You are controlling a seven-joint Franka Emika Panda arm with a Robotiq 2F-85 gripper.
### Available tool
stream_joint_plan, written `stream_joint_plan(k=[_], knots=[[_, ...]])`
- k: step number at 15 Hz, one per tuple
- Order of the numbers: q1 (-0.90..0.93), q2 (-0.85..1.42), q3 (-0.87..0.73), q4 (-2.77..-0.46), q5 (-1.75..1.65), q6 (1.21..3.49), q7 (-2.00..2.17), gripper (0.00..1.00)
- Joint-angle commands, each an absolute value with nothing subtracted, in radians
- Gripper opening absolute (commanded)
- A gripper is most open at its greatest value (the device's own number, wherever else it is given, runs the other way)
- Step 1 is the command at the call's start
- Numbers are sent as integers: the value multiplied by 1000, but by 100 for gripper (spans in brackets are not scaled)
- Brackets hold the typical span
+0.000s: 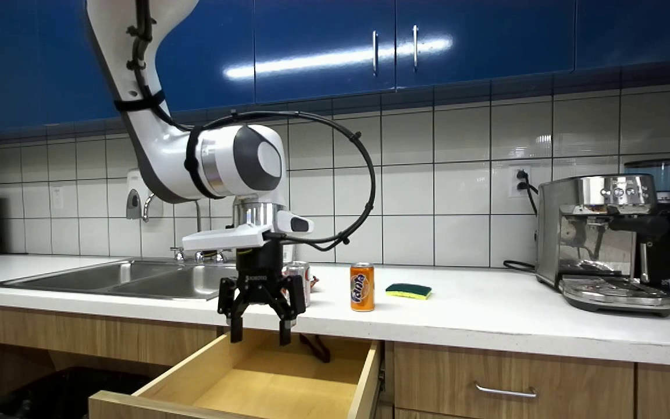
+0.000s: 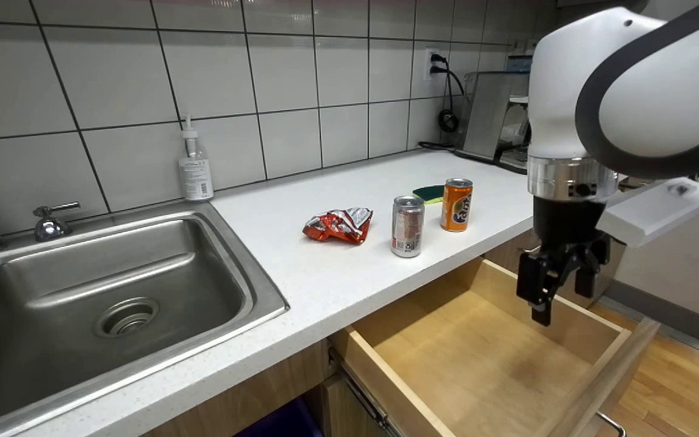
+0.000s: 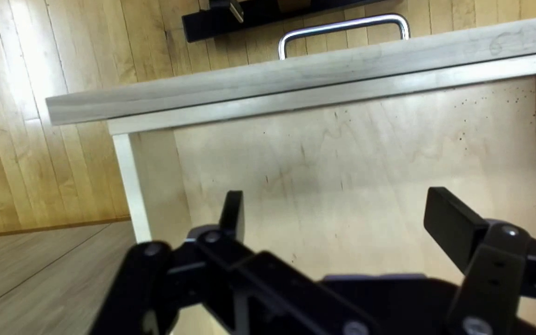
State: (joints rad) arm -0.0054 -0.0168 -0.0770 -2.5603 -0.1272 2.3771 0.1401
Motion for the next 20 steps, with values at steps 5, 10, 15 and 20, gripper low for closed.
stream_joint_plan(k=[5, 10, 15, 20], knots=[[-39, -103, -66, -2473, -237, 2288, 109, 100], [-41, -93, -64, -2404, -278, 2300, 64, 100], [-29, -29, -54, -2301, -269, 2311, 28, 100], [-19, 50, -43, -2198, -244, 2302, 10, 100]])
